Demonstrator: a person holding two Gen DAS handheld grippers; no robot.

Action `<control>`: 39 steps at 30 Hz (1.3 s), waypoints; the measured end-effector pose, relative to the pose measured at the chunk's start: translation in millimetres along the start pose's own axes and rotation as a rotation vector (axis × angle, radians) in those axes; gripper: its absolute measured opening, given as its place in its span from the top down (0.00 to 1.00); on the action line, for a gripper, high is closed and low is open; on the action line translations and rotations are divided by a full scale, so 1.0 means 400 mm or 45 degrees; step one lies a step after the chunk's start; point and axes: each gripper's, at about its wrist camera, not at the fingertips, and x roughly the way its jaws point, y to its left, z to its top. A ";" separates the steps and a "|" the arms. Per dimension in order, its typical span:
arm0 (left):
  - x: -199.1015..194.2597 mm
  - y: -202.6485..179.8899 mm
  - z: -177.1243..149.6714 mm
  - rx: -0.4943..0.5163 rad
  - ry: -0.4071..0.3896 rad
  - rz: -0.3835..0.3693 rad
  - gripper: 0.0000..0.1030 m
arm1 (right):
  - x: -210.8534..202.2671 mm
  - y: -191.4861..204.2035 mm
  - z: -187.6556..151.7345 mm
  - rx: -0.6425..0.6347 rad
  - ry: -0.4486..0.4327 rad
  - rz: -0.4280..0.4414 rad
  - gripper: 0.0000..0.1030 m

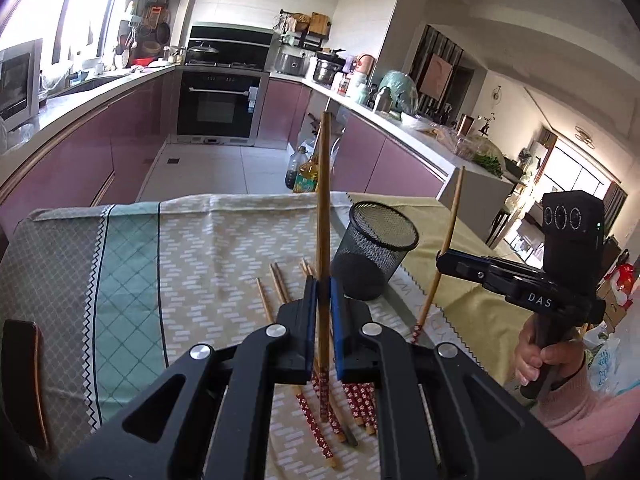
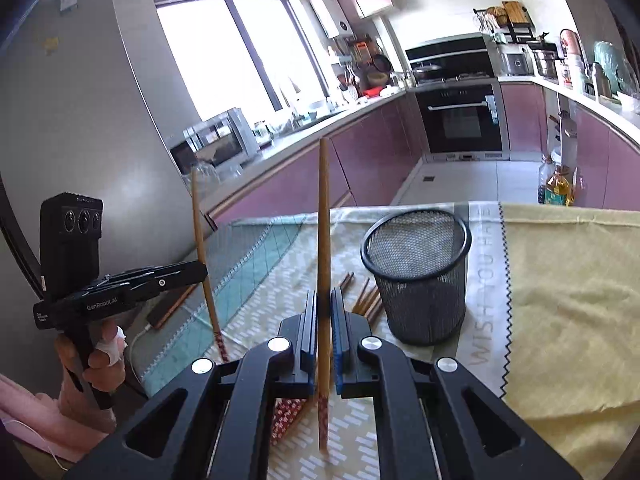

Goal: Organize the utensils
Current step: 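Lift the left tool's chopstick upright over the black mesh holder while the right tool carries its own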

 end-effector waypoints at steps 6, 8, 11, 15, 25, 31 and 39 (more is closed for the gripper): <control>-0.015 -0.027 0.069 0.009 -0.097 -0.043 0.93 | -0.032 0.002 0.066 -0.041 -0.097 -0.002 0.94; -0.012 -0.036 0.096 0.013 -0.133 -0.055 0.93 | -0.044 0.004 0.088 -0.061 -0.129 -0.009 0.94; -0.007 -0.053 0.143 0.016 -0.185 -0.081 0.93 | -0.059 -0.001 0.132 -0.080 -0.174 -0.014 0.94; 0.008 -0.090 0.213 0.039 -0.238 -0.099 0.93 | -0.084 -0.006 0.192 -0.113 -0.225 -0.036 0.95; 0.114 -0.160 0.296 0.096 -0.213 -0.110 0.93 | -0.085 -0.051 0.270 -0.139 -0.262 -0.114 0.95; 0.233 -0.161 0.249 0.109 -0.051 -0.091 0.93 | -0.010 -0.069 0.241 -0.141 -0.109 -0.134 0.95; 0.345 -0.133 0.212 0.116 0.084 -0.071 0.93 | 0.108 -0.096 0.212 -0.118 0.135 -0.148 0.94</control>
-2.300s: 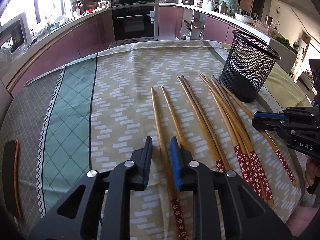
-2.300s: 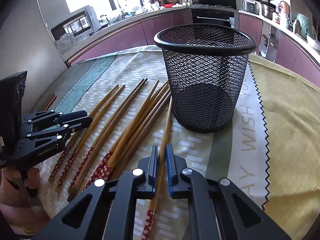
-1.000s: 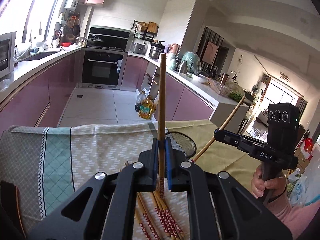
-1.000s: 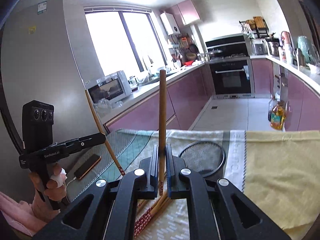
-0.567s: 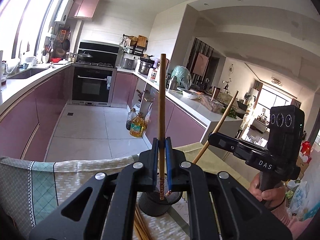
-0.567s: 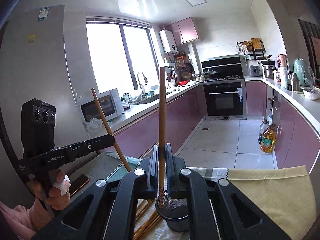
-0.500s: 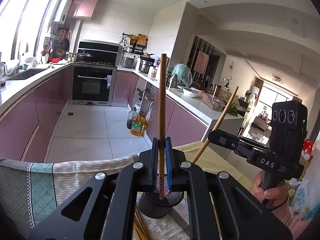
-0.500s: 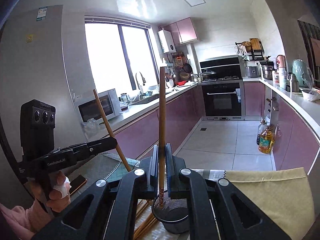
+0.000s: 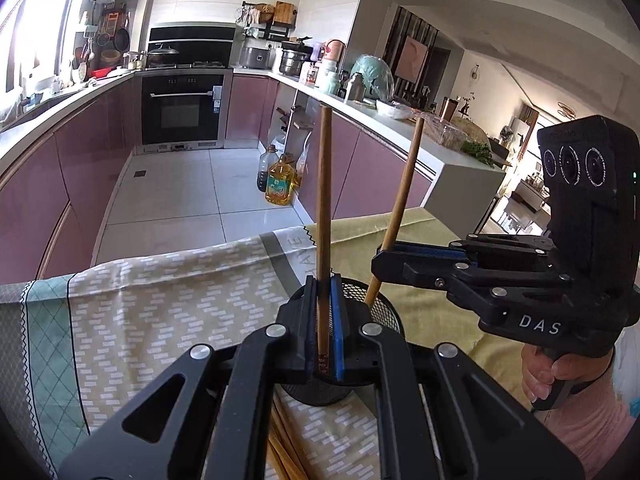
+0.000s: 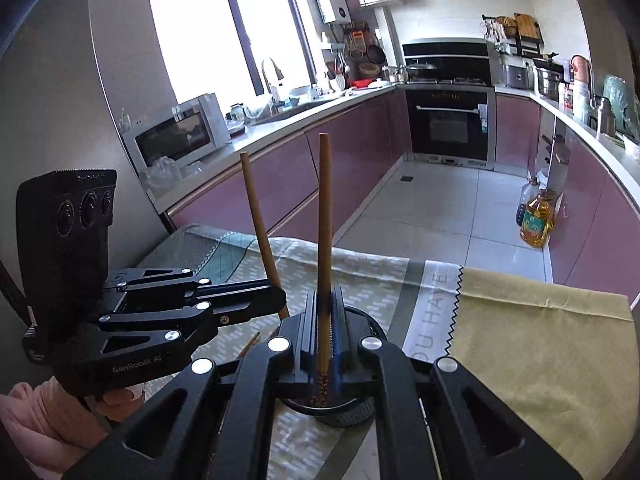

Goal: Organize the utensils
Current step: 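Lift the left tool's chopstick upright over the black mesh holder while the right tool carries its own, then open the left tool to drop its chopstick into the holder while the right tool releases its own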

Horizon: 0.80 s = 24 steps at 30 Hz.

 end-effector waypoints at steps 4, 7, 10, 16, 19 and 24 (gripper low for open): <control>0.022 0.012 -0.009 -0.005 0.015 0.007 0.92 | 0.034 -0.010 0.008 0.019 0.044 -0.027 0.94; 0.038 0.015 -0.007 -0.007 0.023 0.024 0.92 | 0.050 -0.023 0.011 0.038 0.050 -0.043 0.92; 0.034 0.007 -0.016 -0.009 0.013 0.045 0.87 | 0.063 -0.029 0.016 0.055 0.048 -0.062 0.92; -0.042 0.019 -0.039 -0.001 -0.070 0.128 0.69 | 0.042 -0.022 0.009 0.055 0.003 -0.104 0.71; -0.108 0.033 -0.068 0.019 -0.133 0.186 0.59 | -0.004 -0.004 -0.009 0.049 -0.060 -0.082 0.57; -0.178 0.080 -0.148 0.020 -0.105 0.257 0.53 | -0.071 0.060 -0.070 -0.003 -0.136 -0.010 0.48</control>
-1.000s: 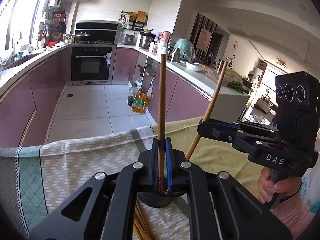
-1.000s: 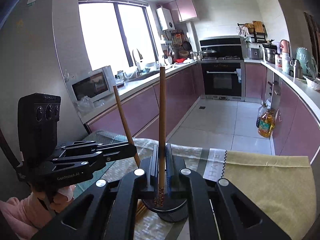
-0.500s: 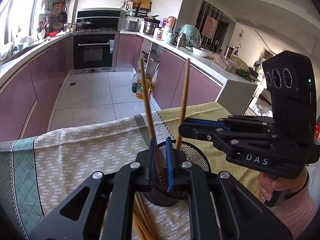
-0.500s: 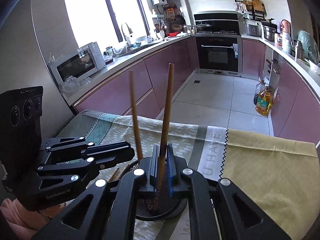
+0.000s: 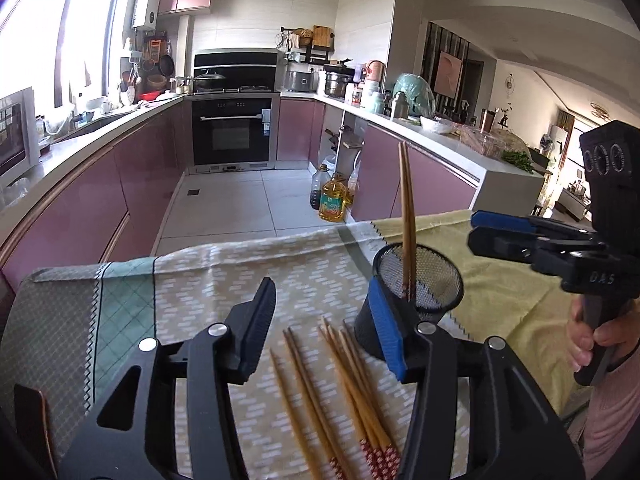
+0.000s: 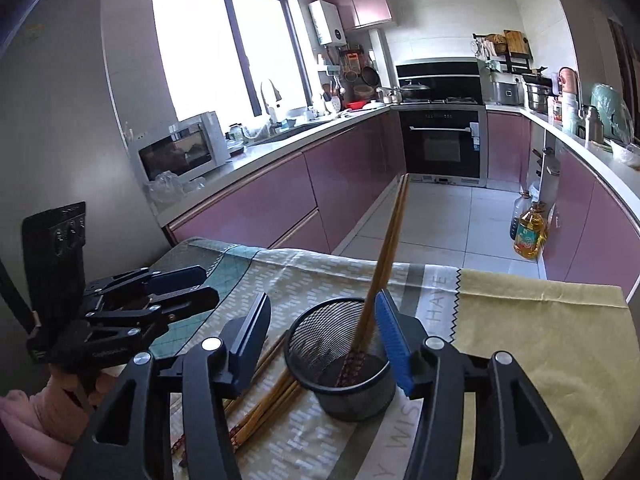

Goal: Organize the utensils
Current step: 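Open the left tool to drop its chopstick into the holder while the right tool releases its own, then move the left tool back and grasp another chopstick while the right tool grasps one too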

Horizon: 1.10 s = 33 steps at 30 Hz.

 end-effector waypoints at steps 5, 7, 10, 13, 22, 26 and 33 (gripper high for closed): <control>0.004 0.041 -0.096 -0.007 0.119 0.053 0.53 | 0.024 0.063 -0.088 -0.026 0.083 0.071 0.44; 0.018 0.050 -0.144 -0.010 0.165 0.069 0.53 | 0.060 0.087 -0.134 -0.039 0.158 0.088 0.45; 0.043 0.060 -0.198 -0.015 0.239 0.085 0.53 | 0.116 0.103 -0.186 -0.015 0.268 0.116 0.54; 0.060 0.062 -0.233 -0.017 0.292 0.082 0.53 | 0.162 0.113 -0.227 0.004 0.344 0.109 0.58; 0.075 0.045 -0.260 -0.020 0.356 0.030 0.59 | 0.206 0.122 -0.264 0.046 0.405 0.094 0.75; 0.090 0.038 -0.265 -0.012 0.389 0.017 0.63 | 0.214 0.130 -0.264 0.048 0.407 0.081 0.76; 0.099 0.043 -0.263 -0.034 0.411 -0.015 0.72 | 0.212 0.117 -0.265 0.067 0.422 0.041 0.87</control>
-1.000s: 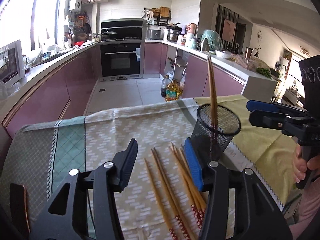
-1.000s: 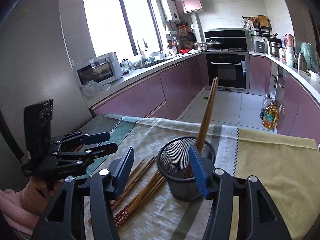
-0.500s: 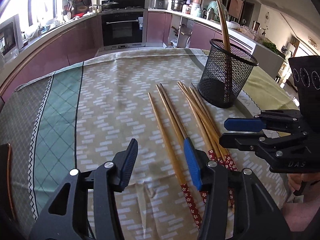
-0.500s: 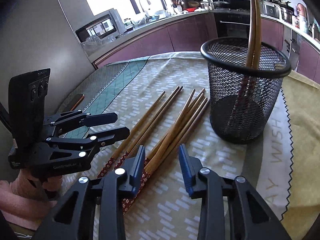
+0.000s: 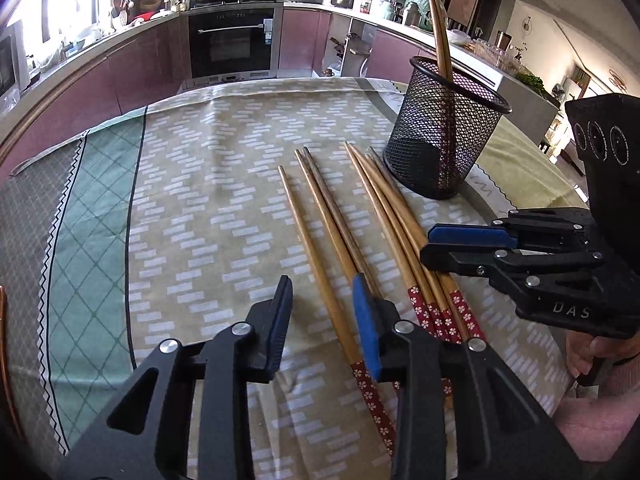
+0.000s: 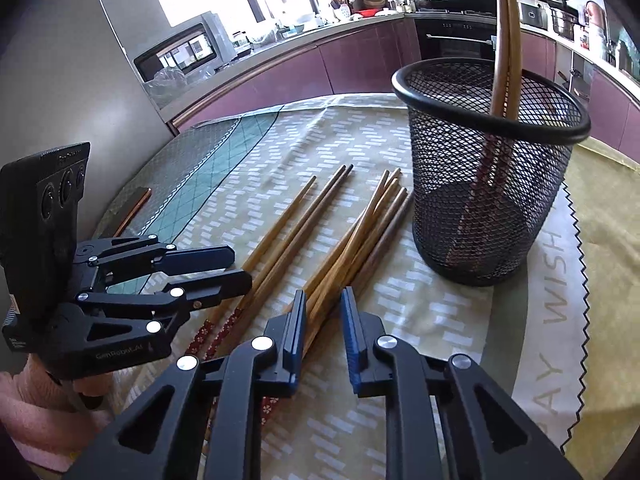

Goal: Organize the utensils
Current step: 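Move the left tool back and grasp another chopstick while the right tool grasps one too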

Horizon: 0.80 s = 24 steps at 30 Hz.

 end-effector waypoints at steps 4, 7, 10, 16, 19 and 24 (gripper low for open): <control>0.002 0.008 -0.003 -0.013 0.012 -0.013 0.76 | -0.002 -0.018 -0.007 0.027 0.011 0.012 0.90; 0.000 0.016 -0.004 -0.026 0.016 -0.025 0.76 | -0.009 -0.030 -0.011 0.057 0.007 0.028 0.91; 0.002 0.018 -0.004 -0.027 0.018 -0.027 0.77 | -0.017 -0.039 -0.014 0.074 -0.003 0.026 0.93; 0.011 0.011 0.005 0.001 0.027 -0.006 0.77 | -0.019 -0.052 -0.014 0.090 0.000 0.009 0.93; 0.021 0.003 0.015 0.022 0.030 0.014 0.77 | -0.012 -0.049 -0.006 0.077 0.009 -0.007 0.89; 0.036 -0.005 0.029 0.026 0.025 0.052 0.82 | 0.001 -0.053 0.006 0.078 0.011 -0.020 0.86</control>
